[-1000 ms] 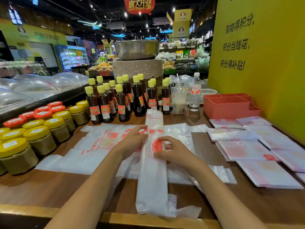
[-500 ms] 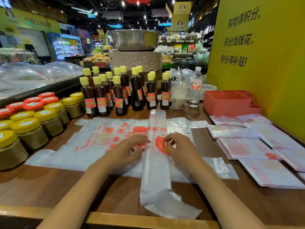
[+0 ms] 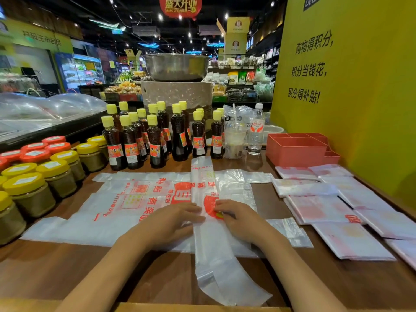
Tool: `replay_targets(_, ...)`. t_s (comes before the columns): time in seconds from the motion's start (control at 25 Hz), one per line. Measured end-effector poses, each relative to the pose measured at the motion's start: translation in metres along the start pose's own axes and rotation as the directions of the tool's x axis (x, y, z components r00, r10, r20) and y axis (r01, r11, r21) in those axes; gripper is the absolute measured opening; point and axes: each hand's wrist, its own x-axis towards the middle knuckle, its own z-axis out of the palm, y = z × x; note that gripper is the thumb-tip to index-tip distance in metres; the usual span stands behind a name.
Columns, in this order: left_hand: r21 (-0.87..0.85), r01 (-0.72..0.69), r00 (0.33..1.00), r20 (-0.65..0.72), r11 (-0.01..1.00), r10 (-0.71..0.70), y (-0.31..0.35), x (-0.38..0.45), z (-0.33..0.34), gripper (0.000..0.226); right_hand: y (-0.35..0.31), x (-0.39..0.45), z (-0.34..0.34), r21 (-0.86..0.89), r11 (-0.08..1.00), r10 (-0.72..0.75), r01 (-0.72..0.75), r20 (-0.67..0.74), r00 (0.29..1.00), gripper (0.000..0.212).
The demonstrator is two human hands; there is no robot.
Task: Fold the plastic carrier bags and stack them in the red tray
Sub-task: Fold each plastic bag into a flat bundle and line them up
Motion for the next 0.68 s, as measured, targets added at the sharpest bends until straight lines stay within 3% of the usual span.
replay_targets(0.2,-0.254,0.111,0.993,-0.011,0.961,-0.118,-0.011,-0.004,0.001,0.053,-0.009,-0.001,0.0,-0.052,0.996,-0.076,0.078,0.039,0.996,0.04)
replay_targets(0.28,-0.304,0.128,0.989,-0.034,0.944,-0.145,-0.016,-0.005,0.003,0.041,-0.013,-0.006,-0.002,-0.129,0.982,-0.133,0.139,0.051,0.99,0.04)
replay_targets(0.52,-0.449,0.086,0.98,-0.124,0.889,-0.157,-0.008,-0.004,0.001,0.028,-0.009,-0.02,-0.014,0.161,0.98,-0.121,0.114,0.031,0.992,0.053)
replay_targets(0.68,-0.493,0.05,0.976,-0.16,0.869,-0.147,-0.002,-0.002,0.006,0.026,-0.005,-0.015,-0.011,0.11,0.978,-0.174,0.178,-0.043,0.984,0.045)
